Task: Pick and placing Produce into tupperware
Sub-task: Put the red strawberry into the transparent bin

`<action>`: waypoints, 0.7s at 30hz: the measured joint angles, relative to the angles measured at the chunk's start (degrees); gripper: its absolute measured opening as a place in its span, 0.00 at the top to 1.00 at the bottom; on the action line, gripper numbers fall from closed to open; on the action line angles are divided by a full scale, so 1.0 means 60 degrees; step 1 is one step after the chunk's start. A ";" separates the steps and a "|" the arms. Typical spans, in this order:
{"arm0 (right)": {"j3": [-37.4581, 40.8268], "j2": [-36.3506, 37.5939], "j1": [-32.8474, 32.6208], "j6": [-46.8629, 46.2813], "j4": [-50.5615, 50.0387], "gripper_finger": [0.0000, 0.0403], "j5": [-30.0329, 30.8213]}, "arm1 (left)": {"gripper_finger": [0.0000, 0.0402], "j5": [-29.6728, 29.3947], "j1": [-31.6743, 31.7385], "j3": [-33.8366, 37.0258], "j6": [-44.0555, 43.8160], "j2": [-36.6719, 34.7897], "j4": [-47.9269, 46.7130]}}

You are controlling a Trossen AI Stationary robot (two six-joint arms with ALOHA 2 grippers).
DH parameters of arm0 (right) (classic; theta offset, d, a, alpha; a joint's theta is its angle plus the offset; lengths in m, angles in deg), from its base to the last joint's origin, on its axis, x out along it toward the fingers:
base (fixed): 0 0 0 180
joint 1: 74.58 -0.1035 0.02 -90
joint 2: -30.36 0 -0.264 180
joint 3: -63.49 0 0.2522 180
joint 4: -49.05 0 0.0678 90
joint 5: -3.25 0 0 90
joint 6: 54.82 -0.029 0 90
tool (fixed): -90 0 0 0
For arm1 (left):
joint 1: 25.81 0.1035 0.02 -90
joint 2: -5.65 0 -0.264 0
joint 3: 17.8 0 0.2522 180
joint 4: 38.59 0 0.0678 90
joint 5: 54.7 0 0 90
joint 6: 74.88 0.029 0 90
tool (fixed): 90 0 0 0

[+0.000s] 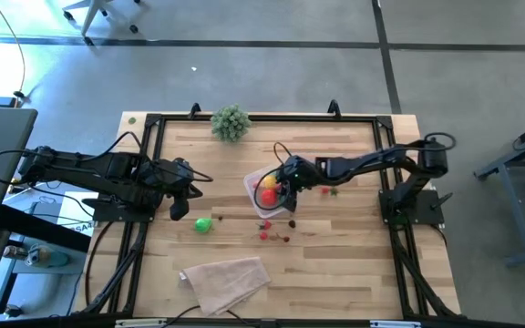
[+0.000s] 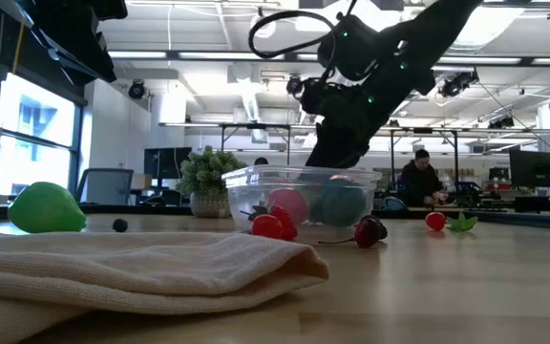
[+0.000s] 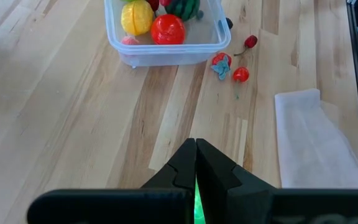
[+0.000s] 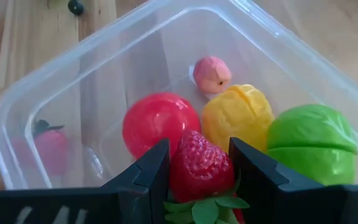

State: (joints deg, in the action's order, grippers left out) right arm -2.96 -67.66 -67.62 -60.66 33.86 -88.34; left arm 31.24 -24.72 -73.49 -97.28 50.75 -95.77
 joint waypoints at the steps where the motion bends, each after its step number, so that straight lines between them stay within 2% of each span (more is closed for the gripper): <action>1: 0.0000 -0.0018 0.0000 0.0058 0.0016 0.68 -0.0001 | 1.00 0.0000 0.0002 -0.0001 -0.0001 0.0000 0.0000; 13: 0.0000 -0.0021 0.0004 0.0237 0.0141 0.68 0.0001 | 1.00 0.0000 0.0002 -0.0001 0.0002 0.0000 0.0003; 21: 0.0000 -0.0021 0.0004 0.0299 0.0138 0.58 0.0001 | 1.00 0.0000 0.0001 0.0000 0.0002 0.0000 0.0000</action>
State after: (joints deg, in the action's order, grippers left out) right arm -2.96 -67.79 -67.60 -58.87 34.69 -88.34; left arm 31.24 -24.71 -73.49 -97.27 50.75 -95.77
